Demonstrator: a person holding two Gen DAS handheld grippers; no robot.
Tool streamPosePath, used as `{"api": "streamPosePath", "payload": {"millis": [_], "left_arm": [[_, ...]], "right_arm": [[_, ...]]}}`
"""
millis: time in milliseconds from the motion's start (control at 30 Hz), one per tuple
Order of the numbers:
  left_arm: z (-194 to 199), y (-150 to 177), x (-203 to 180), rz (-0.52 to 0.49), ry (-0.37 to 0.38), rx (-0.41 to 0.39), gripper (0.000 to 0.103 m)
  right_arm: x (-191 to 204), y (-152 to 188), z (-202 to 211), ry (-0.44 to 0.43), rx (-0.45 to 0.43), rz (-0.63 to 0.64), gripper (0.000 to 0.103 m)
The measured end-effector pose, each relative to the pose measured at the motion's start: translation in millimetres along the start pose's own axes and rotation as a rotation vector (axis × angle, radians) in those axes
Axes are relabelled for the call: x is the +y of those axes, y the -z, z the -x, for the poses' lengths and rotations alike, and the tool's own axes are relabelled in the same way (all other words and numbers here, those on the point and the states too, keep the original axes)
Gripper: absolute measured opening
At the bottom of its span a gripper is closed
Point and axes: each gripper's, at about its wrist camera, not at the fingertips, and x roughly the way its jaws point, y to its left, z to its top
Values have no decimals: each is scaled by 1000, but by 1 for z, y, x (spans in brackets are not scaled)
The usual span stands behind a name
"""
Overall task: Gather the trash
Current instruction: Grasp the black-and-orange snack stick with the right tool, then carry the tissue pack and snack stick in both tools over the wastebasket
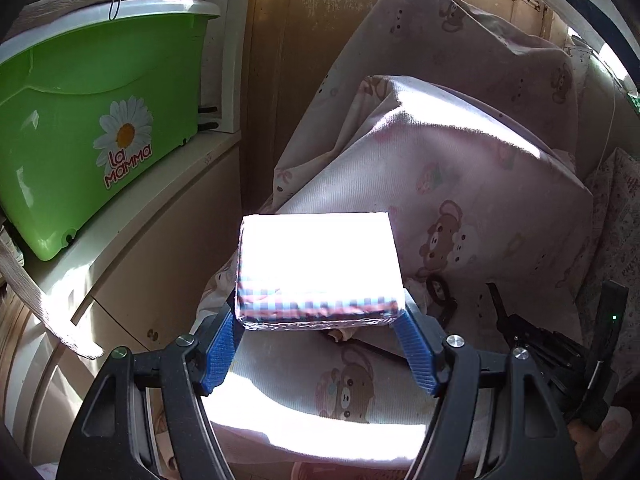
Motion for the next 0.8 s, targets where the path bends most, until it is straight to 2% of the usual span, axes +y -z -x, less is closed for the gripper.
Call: {"api": "streamPosePath", "payload": {"millis": [167,400,467,500,533,667,800], "left_arm": [[-17,6,1,26,184,167,70],[-16,30,-28,-133,79,183,70],[-21,36,-31,-145,48,216,70],[-25,42,-33,-162,-17,260,70],[-27,50,-35,-183,-40,281,70],[-28,68,-29,-124,53,345,70],[-39,75,-34,-145,45,358,71]], "right_arm": [[-3,10,24,-31,-20,3,19],[22,31,43,-27,-26,76,19],[25,32,48,-32,-29,90,19],[26,30,48,-30,-29,95,19],[27,31,51,-29,-28,98,19],[24,31,60,-33,-21,97,19],[26,33,55,-27,-12,104,19]]}}
